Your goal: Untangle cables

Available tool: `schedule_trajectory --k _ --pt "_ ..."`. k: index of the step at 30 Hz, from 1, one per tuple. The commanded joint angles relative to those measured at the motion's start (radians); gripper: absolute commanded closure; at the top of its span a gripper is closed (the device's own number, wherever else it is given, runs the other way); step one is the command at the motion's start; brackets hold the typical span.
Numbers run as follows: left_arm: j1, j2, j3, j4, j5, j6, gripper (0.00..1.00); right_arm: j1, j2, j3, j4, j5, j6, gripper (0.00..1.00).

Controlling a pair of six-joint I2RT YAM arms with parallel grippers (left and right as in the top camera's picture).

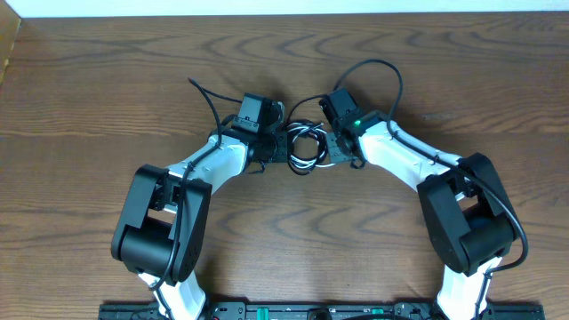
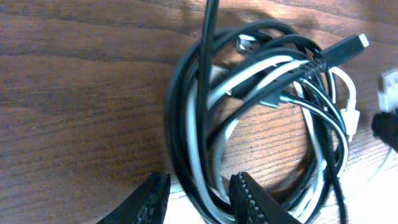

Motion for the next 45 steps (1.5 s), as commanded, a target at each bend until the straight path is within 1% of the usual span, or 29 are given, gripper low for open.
schedule_trajectory --k 1,5,9,16,18,23,26,30,31,35,39,41,45 --pt "-0.002 0.016 0.004 0.0 -0.018 0.013 0.64 -0.008 -0.021 0.003 -0.053 -0.012 0.042 0.97" --pt "-0.002 0.016 0.004 0.002 -0.018 0.013 0.64 0.004 -0.021 0.003 -0.117 -0.076 0.042 0.95" --pt "-0.002 0.016 0.004 0.002 -0.018 0.013 0.64 0.005 -0.021 0.003 -0.136 -0.076 0.042 0.91" --pt "-0.002 0.016 0.004 0.002 -0.018 0.013 0.64 -0.012 -0.022 0.028 -0.15 -0.076 0.041 0.74" --pt "-0.002 0.016 0.004 0.002 -0.018 0.013 0.64 -0.021 -0.022 0.045 -0.166 -0.076 0.031 0.73" --pt "-0.002 0.016 0.004 0.005 -0.018 0.013 0.64 -0.034 -0.022 0.07 -0.149 -0.079 0.011 0.67" --pt "-0.002 0.016 0.004 0.005 -0.018 0.013 0.64 -0.035 -0.022 0.076 -0.108 -0.11 -0.019 0.64" --pt "-0.002 0.017 0.005 0.005 -0.018 0.013 0.64 -0.035 -0.022 0.076 -0.027 -0.289 -0.15 0.67" --pt "-0.002 0.016 0.004 0.005 -0.018 0.013 0.64 -0.035 -0.022 0.076 -0.017 -0.307 -0.162 0.67" --pt "-0.002 0.017 0.004 0.005 -0.018 0.014 0.64 -0.035 -0.022 0.076 0.048 -0.307 -0.187 0.72" --pt "-0.002 0.016 0.004 0.006 -0.018 0.014 0.64 -0.035 -0.022 0.076 0.107 -0.308 -0.187 0.85" --pt "-0.002 0.016 0.004 0.006 -0.018 0.014 0.64 -0.033 -0.022 0.076 0.113 -0.308 -0.187 0.87" --pt "-0.002 0.016 0.004 0.009 -0.018 0.014 0.64 -0.018 -0.015 0.066 0.112 -0.315 -0.191 0.86"
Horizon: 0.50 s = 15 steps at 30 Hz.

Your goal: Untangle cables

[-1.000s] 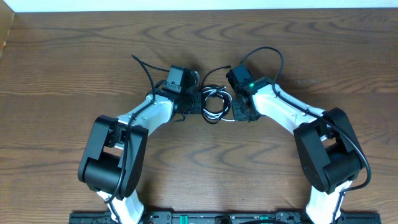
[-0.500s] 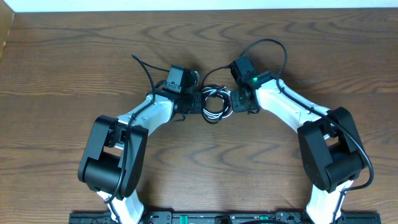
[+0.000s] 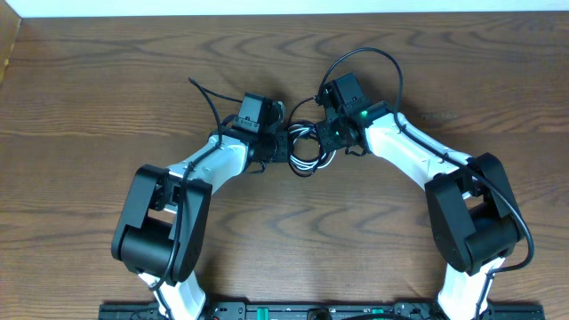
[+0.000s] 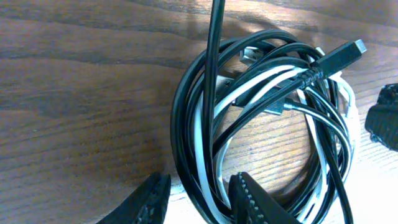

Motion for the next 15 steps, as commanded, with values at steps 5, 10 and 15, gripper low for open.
schedule_trajectory --k 5,10,15 --pt "-0.002 0.016 0.004 0.004 -0.014 0.014 0.64 0.025 0.002 0.008 0.003 -0.016 -0.084 0.82" --pt "-0.002 0.017 0.004 0.004 -0.014 0.014 0.64 0.028 0.003 0.001 0.026 -0.016 -0.125 0.79" --pt "-0.002 0.016 0.004 0.004 -0.014 0.014 0.64 0.028 0.011 -0.003 0.036 -0.016 -0.132 0.79"
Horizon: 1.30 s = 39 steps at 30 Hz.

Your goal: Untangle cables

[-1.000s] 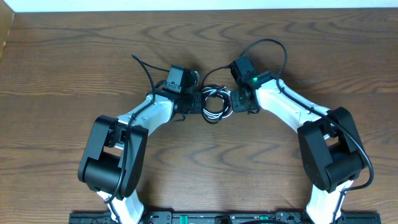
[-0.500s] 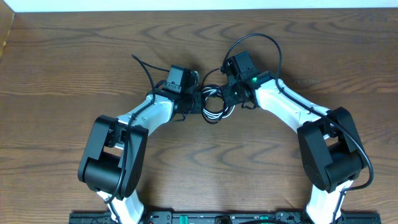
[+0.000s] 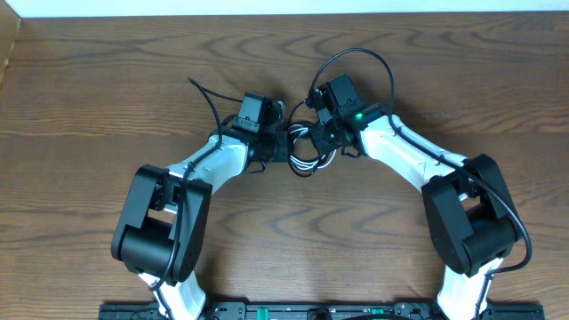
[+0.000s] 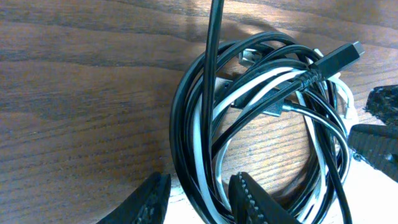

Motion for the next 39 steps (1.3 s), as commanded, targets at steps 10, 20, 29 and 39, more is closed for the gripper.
schedule_trajectory --k 10,20,29,39 --pt "-0.002 0.016 0.004 -0.001 -0.014 0.014 0.64 0.003 0.084 -0.003 0.024 0.003 -0.072 0.77" --pt "-0.002 0.016 0.004 0.0 -0.014 0.014 0.64 0.004 0.086 0.0 0.031 -0.002 -0.071 0.99" --pt "-0.002 0.017 0.004 0.0 -0.034 0.014 0.64 0.004 -0.01 0.0 0.026 -0.073 -0.071 0.99" --pt "-0.002 0.028 0.004 0.002 -0.056 0.014 0.65 0.004 -0.01 -0.001 -0.047 -0.073 -0.072 0.86"
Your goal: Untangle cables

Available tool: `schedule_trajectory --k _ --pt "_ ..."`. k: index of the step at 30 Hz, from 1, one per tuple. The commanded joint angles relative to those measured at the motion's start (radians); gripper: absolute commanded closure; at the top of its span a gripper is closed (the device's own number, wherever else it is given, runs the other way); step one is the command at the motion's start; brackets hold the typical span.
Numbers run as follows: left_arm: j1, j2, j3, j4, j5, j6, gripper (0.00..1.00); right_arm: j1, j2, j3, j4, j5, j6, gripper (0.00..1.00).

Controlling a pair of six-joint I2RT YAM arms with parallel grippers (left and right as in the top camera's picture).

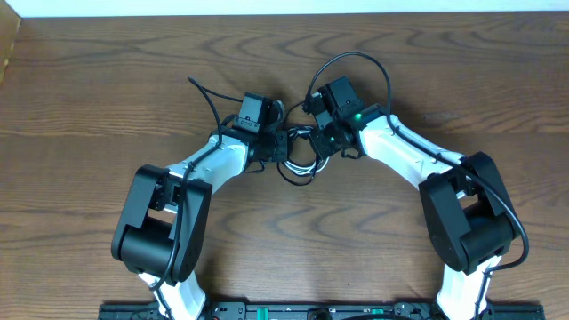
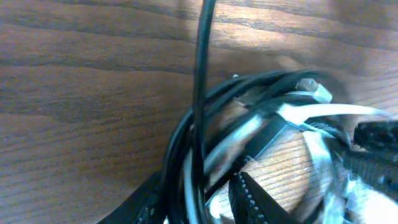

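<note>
A tangled coil of black and white cables (image 1: pixel 298 162) lies on the wooden table between my two grippers. In the left wrist view the coil (image 2: pixel 261 118) is blurred, and a light plug tip (image 2: pixel 314 92) sticks out of its top. One black strand (image 2: pixel 200 62) runs straight up out of the frame. My left gripper (image 1: pixel 276 147) (image 2: pixel 199 186) is open, with coil strands passing between its fingers. My right gripper (image 1: pixel 318 142) presses into the coil's right side. Its dark fingers (image 2: pixel 373 134) show at the frame edge, but their state is unclear.
The brown wooden table (image 1: pixel 107 80) stretches all around the coil. A black cable loop (image 1: pixel 369 67) arches over the right arm, and another black lead (image 1: pixel 209 98) rises behind the left arm. Both arm bases stand at the near edge.
The coil has shifted left and toward my left gripper, so more strands now sit between its fingers. My right gripper has come further into the coil's right side. The left jaw gap is unchanged.
At first my right gripper was right of the coil and my left gripper stood open at its near left edge. The right gripper was then closer, then at the coil's right rim with its fingers apart. Now it is in the coil, and the coil has been displaced leftward.
</note>
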Motion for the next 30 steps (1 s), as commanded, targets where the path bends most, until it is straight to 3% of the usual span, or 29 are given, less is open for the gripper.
schedule_trajectory --k 1,7,30 --pt "-0.002 0.029 0.004 0.001 -0.024 0.013 0.65 0.004 -0.025 -0.001 -0.027 -0.016 -0.006 0.83" --pt "-0.002 0.043 0.004 0.013 -0.024 0.013 0.65 0.004 -0.014 -0.002 -0.025 -0.016 -0.026 0.78" --pt "-0.002 0.043 0.004 0.021 -0.017 0.013 0.65 0.004 -0.014 -0.106 0.134 -0.022 -0.033 0.85"
